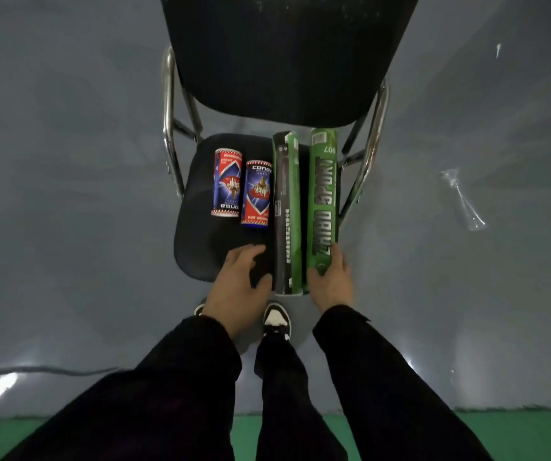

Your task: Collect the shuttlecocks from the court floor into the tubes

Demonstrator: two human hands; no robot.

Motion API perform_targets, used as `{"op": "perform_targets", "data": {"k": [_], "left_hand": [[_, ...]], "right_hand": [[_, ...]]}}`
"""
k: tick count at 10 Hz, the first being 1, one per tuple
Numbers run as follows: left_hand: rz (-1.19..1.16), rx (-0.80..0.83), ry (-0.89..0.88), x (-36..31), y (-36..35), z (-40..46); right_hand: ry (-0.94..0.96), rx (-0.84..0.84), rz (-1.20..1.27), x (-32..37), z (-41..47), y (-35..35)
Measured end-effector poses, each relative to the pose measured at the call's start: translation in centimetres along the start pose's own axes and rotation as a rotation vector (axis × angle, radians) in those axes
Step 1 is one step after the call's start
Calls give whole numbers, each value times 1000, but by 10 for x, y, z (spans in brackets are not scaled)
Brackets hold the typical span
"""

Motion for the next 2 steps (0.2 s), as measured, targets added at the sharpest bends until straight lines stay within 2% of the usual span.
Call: {"op": "perform_targets", "data": {"k": [1, 2], "left_hand": [[-96, -80, 79, -4, 18, -3], [-300, -177, 159, -10, 40, -10]], "right_hand": [[72, -35, 49, 27, -28, 15], [110, -15, 194, 57, -58, 24]]}}
Point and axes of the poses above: each hand's wrist, its own z-axis towards the middle knuckle, its own y-axis out of the back of the hand, x = y × z, the point moved 7 cm from there along z, towards the middle knuckle, and after that the axes turned 9 degrees about z, right-handed, at the moved point
